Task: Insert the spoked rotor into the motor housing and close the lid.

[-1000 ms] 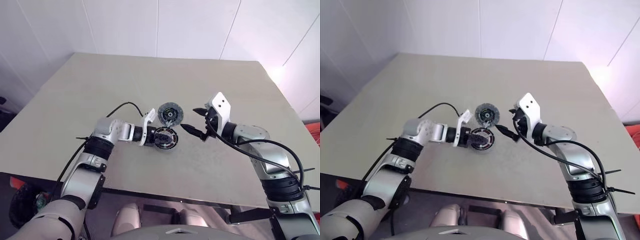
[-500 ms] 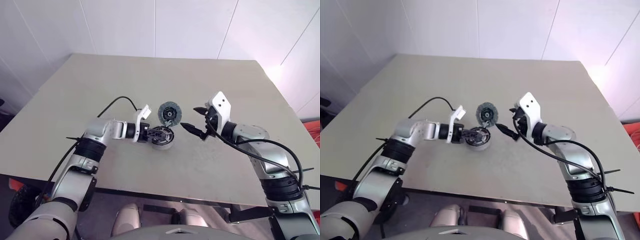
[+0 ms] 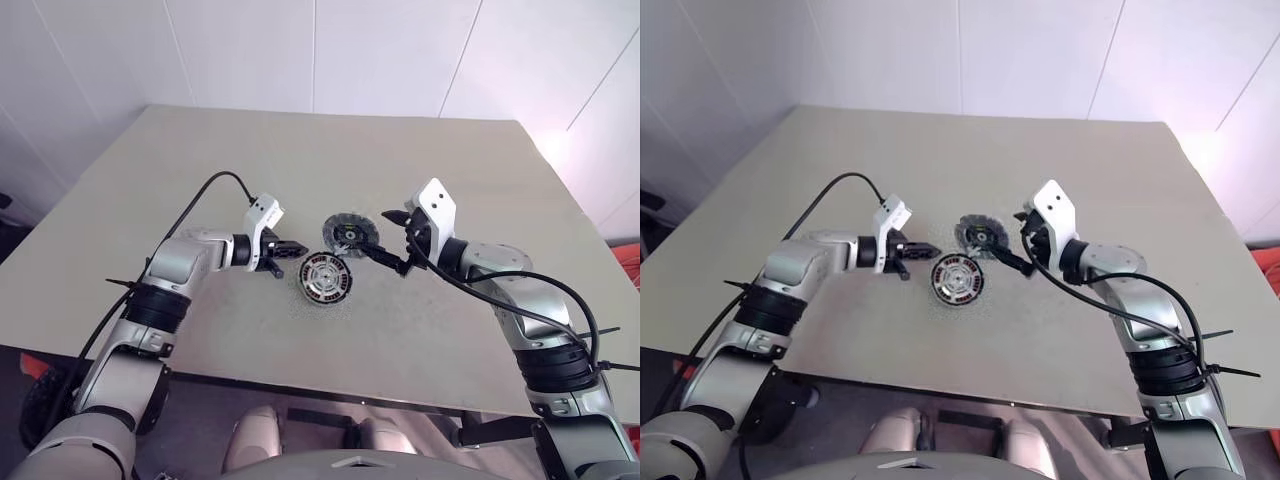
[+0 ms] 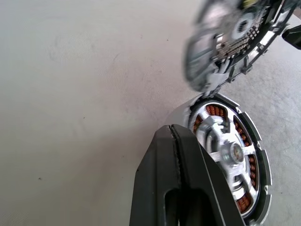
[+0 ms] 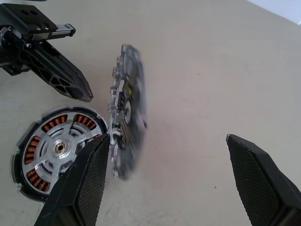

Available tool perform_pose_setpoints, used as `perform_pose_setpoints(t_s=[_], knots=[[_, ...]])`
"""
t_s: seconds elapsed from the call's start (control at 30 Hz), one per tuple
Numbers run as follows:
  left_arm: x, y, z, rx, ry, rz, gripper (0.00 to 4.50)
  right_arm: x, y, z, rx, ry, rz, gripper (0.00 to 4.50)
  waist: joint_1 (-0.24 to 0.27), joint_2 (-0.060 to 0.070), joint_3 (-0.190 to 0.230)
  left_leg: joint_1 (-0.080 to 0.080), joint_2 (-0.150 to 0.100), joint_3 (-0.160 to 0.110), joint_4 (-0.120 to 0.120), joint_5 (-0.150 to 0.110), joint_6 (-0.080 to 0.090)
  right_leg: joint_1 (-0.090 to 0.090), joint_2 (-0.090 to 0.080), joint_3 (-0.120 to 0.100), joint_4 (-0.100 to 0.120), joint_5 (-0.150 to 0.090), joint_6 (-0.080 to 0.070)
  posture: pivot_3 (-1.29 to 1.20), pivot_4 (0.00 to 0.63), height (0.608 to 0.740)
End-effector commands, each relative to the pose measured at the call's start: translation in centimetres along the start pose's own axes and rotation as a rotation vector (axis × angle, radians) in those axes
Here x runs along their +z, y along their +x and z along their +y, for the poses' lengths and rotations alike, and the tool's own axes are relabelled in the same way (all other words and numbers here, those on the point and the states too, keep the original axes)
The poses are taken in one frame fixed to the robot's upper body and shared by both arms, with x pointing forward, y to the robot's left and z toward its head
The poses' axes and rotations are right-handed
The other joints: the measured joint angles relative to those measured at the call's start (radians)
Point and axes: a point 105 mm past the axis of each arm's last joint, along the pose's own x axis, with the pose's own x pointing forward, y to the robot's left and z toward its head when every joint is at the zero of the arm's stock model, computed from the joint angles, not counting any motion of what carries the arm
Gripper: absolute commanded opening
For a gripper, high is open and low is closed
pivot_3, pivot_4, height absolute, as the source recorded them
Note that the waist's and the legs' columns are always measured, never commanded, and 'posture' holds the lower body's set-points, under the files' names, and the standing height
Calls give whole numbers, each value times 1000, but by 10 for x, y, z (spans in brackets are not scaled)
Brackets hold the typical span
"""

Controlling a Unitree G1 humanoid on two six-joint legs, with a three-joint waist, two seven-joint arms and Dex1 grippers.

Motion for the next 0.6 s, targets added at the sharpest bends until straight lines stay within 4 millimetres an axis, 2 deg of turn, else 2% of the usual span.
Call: perform_pose_setpoints(t_s=[0.03,0.33,0.47,0.6], knots=[[14,-5,-2,-8,24,-41,34,16,0,-2,-3,-45,-50,4500,0,0,0,0,0,0,0,0,0,0,0,0,0,0,0,0,0,740],[19,-14,1,-12,3,-80,34,13,-4,-2,-2,-44,-39,4500,-1,0,0,0,0,0,1,0,0,0,0,0,0,0,0,0,0,740],[23,-26,2,-5,12,-104,34,11,-8,-3,4,-55,-20,4500,-1,0,0,0,0,0,1,0,0,0,0,0,1,0,0,0,0,740],[17,-44,6,25,2,-97,34,8,-15,0,28,-22,18,4500,-2,0,0,0,0,0,1,0,0,0,0,0,1,0,0,0,0,740]])
